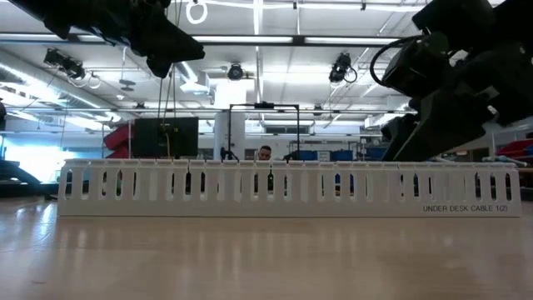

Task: Ziptie cables
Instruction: Move the white cable duct to the top center of the table

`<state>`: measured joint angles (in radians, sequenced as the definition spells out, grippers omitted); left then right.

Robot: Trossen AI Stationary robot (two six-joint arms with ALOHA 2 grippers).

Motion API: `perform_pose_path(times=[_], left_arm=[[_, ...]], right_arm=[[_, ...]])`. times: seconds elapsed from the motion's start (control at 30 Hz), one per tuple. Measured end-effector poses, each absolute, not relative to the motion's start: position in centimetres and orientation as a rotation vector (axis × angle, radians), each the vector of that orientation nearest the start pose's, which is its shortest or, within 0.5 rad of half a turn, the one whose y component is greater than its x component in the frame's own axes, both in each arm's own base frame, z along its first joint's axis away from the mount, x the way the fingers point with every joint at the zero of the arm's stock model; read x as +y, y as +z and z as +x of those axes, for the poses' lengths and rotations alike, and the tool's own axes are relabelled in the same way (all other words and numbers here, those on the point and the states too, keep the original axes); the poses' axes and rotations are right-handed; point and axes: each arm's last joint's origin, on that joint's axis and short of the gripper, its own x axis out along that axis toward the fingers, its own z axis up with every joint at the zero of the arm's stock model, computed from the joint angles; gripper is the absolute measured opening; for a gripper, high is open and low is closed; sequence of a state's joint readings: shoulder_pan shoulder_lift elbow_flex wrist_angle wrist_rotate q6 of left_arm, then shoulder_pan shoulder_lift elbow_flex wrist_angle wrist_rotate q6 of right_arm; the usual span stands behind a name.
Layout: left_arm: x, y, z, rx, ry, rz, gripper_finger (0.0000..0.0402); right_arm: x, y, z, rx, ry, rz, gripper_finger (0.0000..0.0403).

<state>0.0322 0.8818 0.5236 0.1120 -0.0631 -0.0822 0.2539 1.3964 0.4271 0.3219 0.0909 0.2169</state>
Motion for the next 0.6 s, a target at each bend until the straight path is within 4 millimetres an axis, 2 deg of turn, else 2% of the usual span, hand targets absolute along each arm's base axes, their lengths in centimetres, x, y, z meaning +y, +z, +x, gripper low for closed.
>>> perform_pose_path(times=[0.33, 0.6], left_arm=[[0.82, 25.38, 19.61, 0.245, 0.106, -0.078, 0.0078], [0.82, 25.38, 19.61, 0.244, 0.107, -0.078, 0.0078]], right_arm=[[5.66, 13.39, 22.99, 0.693, 0.072, 0.094, 0.0152], [5.63, 13.18, 22.81, 0.722, 0.072, 0.090, 0.0087]])
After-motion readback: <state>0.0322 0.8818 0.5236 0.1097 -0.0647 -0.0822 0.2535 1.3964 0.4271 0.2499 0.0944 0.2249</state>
